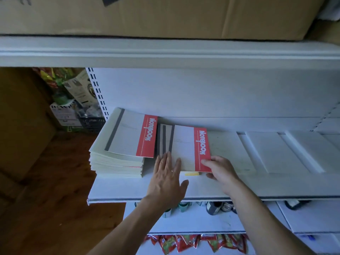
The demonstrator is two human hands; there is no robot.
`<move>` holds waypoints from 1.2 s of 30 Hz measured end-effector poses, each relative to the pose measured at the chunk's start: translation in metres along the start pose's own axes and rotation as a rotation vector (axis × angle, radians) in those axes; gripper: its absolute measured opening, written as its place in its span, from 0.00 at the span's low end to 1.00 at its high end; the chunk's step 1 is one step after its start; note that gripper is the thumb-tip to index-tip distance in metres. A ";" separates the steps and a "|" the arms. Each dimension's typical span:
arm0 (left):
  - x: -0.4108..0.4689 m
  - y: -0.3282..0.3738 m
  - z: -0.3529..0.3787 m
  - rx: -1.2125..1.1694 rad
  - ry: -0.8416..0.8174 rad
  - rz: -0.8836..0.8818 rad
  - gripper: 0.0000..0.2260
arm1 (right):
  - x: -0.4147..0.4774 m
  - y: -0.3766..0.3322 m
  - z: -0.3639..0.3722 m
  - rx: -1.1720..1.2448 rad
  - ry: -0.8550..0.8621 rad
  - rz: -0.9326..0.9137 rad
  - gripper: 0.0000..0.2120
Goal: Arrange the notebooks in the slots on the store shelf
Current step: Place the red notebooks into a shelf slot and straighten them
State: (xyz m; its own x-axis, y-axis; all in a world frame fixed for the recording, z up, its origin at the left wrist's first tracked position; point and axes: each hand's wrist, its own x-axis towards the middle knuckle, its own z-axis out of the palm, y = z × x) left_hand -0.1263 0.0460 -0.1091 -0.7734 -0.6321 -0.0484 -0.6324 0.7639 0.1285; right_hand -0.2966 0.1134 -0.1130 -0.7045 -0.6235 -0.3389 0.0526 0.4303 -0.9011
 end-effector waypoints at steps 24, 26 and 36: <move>0.036 0.047 -0.035 -1.530 0.005 -0.311 0.03 | -0.064 0.008 -0.063 0.282 0.109 -0.126 0.06; 0.031 0.072 -0.035 -1.568 0.004 -0.264 0.05 | -0.073 0.014 -0.080 0.308 0.133 -0.143 0.05; 0.030 0.243 -0.011 -1.594 -0.264 -0.035 0.08 | -0.104 0.077 -0.228 0.362 0.320 -0.119 0.09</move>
State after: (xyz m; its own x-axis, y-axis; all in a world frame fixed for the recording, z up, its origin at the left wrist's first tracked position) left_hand -0.3027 0.2109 -0.0686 -0.8525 -0.4778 -0.2119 -0.0925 -0.2612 0.9609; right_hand -0.3805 0.3607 -0.0857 -0.8996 -0.3981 -0.1794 0.1612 0.0790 -0.9837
